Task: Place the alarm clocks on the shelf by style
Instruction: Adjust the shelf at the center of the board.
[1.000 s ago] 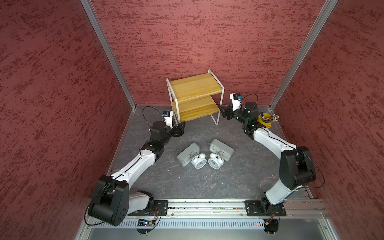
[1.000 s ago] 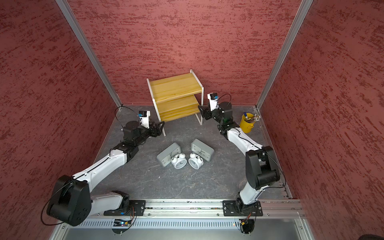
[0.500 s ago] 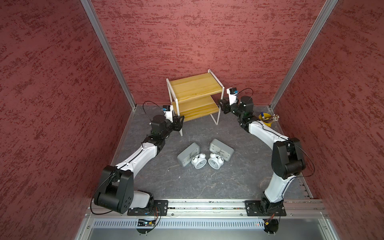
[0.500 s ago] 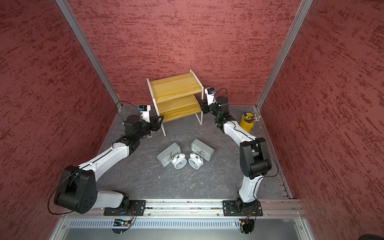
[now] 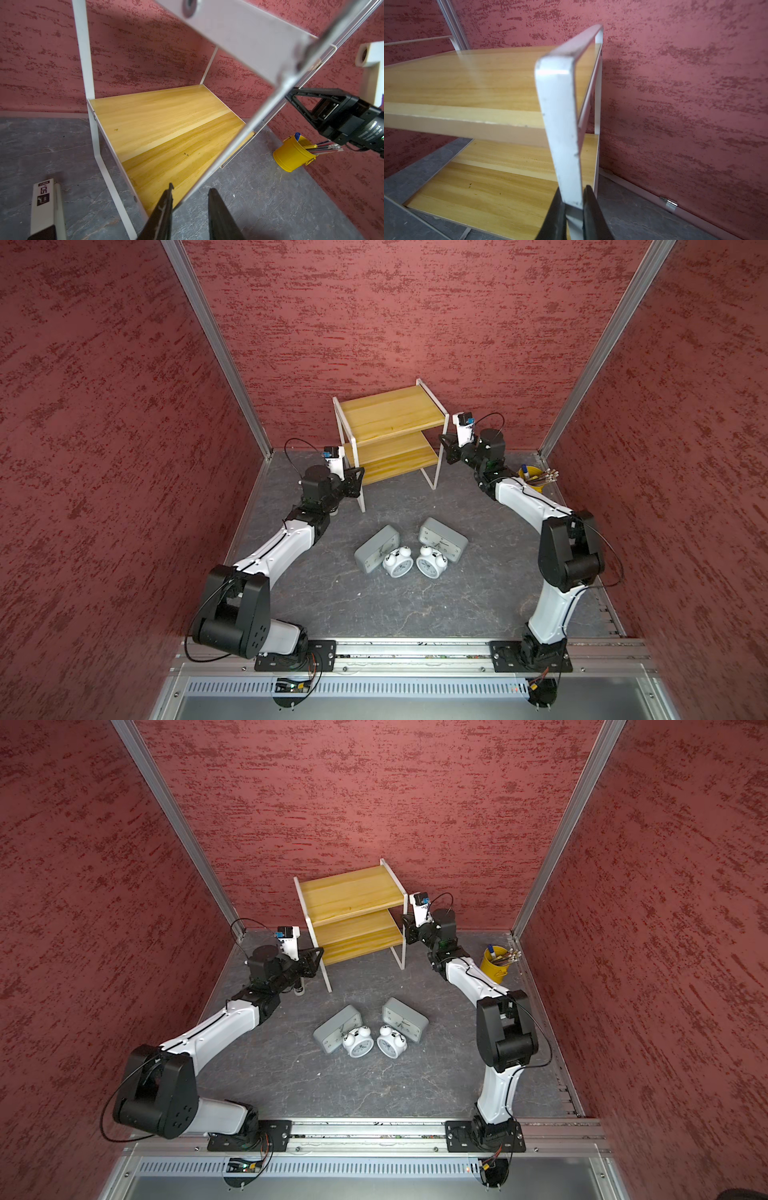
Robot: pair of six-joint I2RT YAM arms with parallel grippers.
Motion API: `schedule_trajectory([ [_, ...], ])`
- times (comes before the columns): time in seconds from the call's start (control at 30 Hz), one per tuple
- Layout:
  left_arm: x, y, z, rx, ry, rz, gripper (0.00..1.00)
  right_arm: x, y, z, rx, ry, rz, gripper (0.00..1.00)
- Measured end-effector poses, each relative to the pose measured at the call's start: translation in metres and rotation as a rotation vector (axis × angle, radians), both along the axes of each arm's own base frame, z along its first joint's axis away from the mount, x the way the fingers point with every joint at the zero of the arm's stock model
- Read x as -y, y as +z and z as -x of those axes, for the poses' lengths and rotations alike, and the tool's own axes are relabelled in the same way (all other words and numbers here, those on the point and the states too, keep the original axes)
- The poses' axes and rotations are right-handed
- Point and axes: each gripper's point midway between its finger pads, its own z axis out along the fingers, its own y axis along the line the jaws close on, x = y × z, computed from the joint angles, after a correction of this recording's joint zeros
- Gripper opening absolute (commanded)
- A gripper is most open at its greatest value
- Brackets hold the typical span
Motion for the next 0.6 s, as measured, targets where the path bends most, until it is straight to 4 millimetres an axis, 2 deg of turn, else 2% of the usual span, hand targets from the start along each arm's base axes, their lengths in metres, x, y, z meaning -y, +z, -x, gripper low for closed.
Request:
schedule_trajectory([
  [0.13,-0.002,-0.001,-0.001,-0.001,0.002,-0.010,0.15,0.000,0.000,0.000,0.004,0.000,0.006,0.00],
  [0.3,0.001,-0.001,0.000,0.005,-0.024,-0.038,0.10,0.003,-0.001,0.003,0.015,-0.013,0.005,0.00],
  [0.6,0.014,-0.001,-0.003,0.009,-0.107,-0.053,0.08,0.027,-0.002,0.041,-0.013,-0.085,0.007,0.00],
])
